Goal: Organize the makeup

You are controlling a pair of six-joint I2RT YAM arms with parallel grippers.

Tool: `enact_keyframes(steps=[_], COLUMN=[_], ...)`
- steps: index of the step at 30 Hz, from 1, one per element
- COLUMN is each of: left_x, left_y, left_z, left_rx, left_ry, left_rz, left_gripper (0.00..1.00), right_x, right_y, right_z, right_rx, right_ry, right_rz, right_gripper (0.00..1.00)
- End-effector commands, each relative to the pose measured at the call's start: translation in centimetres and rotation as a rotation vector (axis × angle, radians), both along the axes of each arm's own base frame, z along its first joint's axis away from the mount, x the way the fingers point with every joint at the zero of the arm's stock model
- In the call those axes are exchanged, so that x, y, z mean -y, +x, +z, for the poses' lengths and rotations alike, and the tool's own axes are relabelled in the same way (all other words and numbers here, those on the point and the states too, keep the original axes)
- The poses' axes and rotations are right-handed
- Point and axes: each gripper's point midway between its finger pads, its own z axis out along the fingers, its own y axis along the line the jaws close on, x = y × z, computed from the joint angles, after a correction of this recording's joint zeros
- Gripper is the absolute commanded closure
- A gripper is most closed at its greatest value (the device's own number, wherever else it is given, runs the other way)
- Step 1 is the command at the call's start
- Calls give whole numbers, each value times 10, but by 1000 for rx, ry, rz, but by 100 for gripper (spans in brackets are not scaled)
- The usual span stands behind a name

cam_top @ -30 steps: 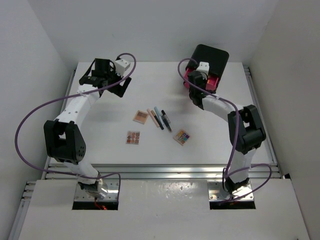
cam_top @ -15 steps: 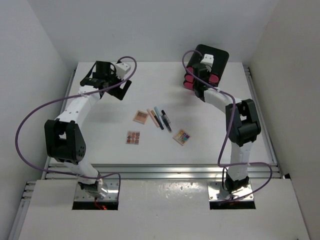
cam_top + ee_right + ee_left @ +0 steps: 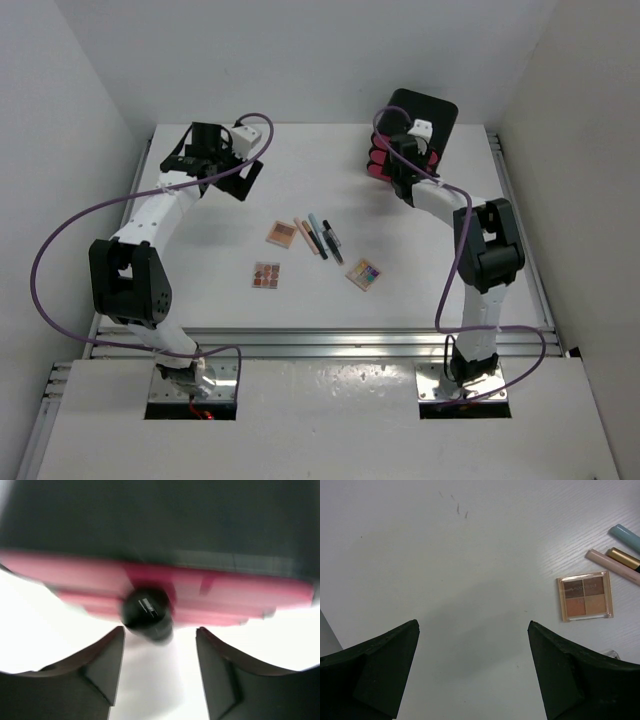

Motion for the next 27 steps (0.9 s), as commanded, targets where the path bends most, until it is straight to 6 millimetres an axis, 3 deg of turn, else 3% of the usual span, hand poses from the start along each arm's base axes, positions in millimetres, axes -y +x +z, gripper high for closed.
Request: enact_keyframes(steps=[1, 6, 15, 27], left_x=[0, 4, 8, 8], left_y=[-3, -1, -1, -1], left_z=[10, 10, 10, 10], left_rx=[21, 19, 19, 21], left_ry=[3, -9, -9, -2], left_rz=[-1, -15, -25, -30], left_gripper=[4, 4, 4, 3], right_x=[-8, -9, 1, 9], right_y=[-27, -29, 7, 24], right_z=[-2, -10, -5, -12], right_rx=[-49, -66, -2, 44], right_ry=[125, 128, 44, -5], right_rz=[-37, -77, -147, -186], right_gripper=[39, 36, 40, 46])
